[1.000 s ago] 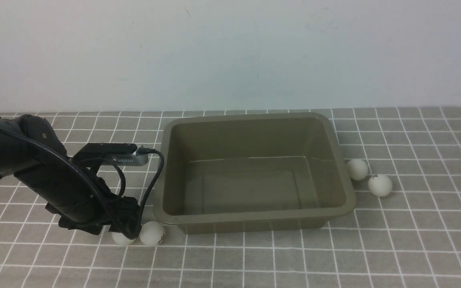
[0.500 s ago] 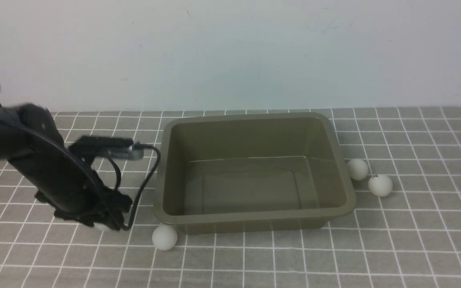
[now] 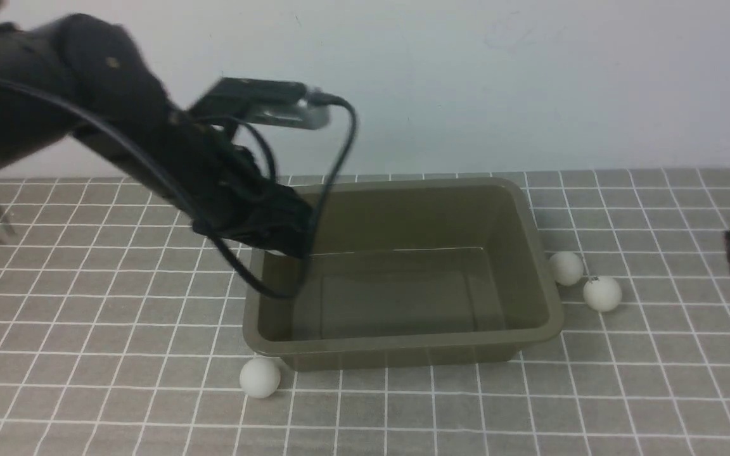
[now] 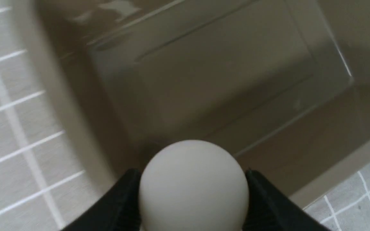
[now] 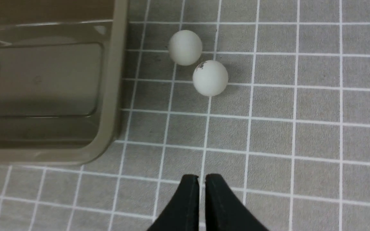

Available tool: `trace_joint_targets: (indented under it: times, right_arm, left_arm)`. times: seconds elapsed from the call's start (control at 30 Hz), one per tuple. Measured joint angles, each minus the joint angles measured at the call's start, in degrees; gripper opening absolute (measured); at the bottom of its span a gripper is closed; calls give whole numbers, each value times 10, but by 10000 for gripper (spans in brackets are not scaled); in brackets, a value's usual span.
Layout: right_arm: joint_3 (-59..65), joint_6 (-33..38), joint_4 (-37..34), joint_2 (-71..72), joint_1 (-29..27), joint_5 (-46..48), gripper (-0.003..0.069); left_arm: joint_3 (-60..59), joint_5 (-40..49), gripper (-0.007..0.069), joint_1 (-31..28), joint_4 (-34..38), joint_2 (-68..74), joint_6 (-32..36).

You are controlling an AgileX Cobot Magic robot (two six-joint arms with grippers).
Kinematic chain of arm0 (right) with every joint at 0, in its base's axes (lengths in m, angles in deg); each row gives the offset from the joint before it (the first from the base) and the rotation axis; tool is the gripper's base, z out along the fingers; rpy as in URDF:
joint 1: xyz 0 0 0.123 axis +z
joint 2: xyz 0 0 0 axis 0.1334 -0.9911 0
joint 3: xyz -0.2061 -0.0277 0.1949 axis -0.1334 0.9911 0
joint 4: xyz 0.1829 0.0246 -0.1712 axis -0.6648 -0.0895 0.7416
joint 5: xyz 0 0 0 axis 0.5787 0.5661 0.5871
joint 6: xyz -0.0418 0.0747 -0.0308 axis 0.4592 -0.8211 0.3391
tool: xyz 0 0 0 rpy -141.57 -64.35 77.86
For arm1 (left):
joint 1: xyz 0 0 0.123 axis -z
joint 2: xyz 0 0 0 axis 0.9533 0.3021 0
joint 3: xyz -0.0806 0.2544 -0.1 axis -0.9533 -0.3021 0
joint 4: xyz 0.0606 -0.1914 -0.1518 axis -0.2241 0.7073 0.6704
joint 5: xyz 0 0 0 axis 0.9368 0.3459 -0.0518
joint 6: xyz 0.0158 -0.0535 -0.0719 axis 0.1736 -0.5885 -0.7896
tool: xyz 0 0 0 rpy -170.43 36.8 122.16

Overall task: Put the table tennis balls into the box on the grey coffee tablecloth.
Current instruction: 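Drop the ball into the bin, then reach for and grasp a ping pong ball on the table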

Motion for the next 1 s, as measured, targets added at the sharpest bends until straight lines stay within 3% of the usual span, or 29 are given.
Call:
trace_joint_targets:
  times: [0.17,0.37,0.47,0.57,0.67,0.7,0.77,0.93,1.0]
  right_arm:
    - [-56,10,4,-141,0,-18,228]
    - [-110,15,4,-268,2,-45,474]
    - [-145,16,5,-323,11,-65,545]
    - [-170,16,6,-362,16,-69,561]
    - [-203,16,6,-419,25,-69,566]
    - [-215,16,6,-439,29,-64,563]
    - [-225,16,6,-460,32,-55,552]
    - [-233,14,16,-487,32,-52,475]
    - [-233,14,25,-489,32,-52,355]
  left_arm:
    - [47,13,369,46,-34,79,-37]
    - [87,54,563,47,-54,105,-76]
    - [123,97,581,38,-73,105,-88]
    - [148,135,524,30,-91,104,-103]
    - [165,178,302,19,-134,85,-120]
    - [166,185,174,15,-155,69,-121]
    - [166,191,64,11,-177,45,-121]
    - [147,194,0,-2,-198,-34,-122]
    - [108,195,-5,-5,-201,-91,-131]
